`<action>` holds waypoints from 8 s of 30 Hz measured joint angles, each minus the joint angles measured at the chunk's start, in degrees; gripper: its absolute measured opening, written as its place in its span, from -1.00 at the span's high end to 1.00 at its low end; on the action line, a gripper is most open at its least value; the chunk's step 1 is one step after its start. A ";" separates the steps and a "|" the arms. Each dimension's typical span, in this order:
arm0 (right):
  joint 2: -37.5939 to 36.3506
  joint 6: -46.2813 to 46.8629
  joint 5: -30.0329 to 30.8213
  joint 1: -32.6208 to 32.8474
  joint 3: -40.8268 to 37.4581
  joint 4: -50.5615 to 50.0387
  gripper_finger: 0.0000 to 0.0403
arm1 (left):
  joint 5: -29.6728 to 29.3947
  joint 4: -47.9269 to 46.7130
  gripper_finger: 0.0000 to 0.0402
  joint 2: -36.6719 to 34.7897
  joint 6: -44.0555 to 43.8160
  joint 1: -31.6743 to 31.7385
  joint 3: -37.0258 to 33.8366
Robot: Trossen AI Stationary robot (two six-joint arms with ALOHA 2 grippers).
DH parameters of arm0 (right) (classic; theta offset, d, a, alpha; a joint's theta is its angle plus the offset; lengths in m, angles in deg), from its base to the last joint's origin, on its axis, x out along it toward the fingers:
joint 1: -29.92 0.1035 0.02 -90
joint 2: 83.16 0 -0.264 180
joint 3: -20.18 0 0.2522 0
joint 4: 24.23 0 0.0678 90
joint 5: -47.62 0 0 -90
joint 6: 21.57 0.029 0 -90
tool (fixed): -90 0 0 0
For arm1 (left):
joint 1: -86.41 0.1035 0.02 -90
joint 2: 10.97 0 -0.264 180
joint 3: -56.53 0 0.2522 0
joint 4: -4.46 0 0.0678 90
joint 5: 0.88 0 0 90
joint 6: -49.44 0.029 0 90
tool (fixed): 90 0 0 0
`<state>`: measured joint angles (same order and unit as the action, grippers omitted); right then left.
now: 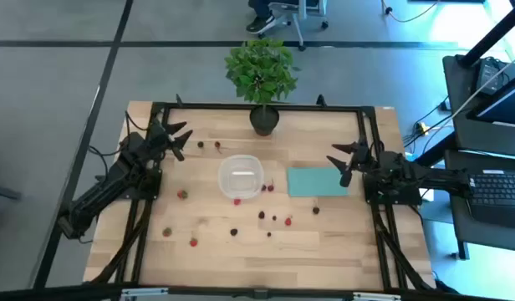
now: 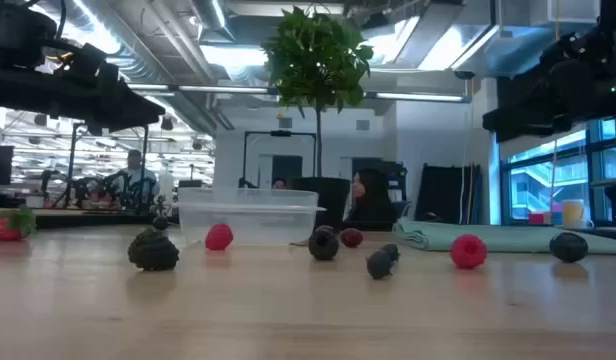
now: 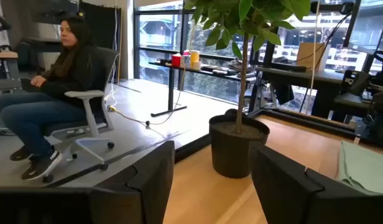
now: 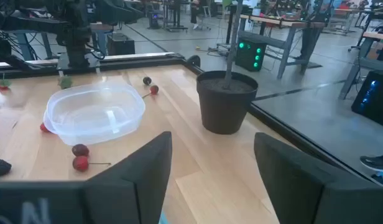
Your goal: Pick and placing Produce into tupperware
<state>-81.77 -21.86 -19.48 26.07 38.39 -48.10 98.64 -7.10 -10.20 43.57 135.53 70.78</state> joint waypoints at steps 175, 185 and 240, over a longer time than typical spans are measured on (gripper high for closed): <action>0.00 11.74 -4.48 0.00 0.00 4.14 -0.14 | 3.23 -4.32 0.01 37.79 7.93 -2.71 10.32; 0.00 13.63 -4.50 0.01 0.00 4.13 -0.14 | -1.66 -3.62 0.01 48.63 17.92 -4.73 10.66; 0.00 13.43 -4.52 0.00 0.00 2.03 -0.14 | -14.55 -18.64 0.12 70.53 21.50 -9.79 26.20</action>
<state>-81.77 -8.43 -24.01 26.07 38.39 -46.06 84.08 -25.75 60.33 65.07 125.74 96.99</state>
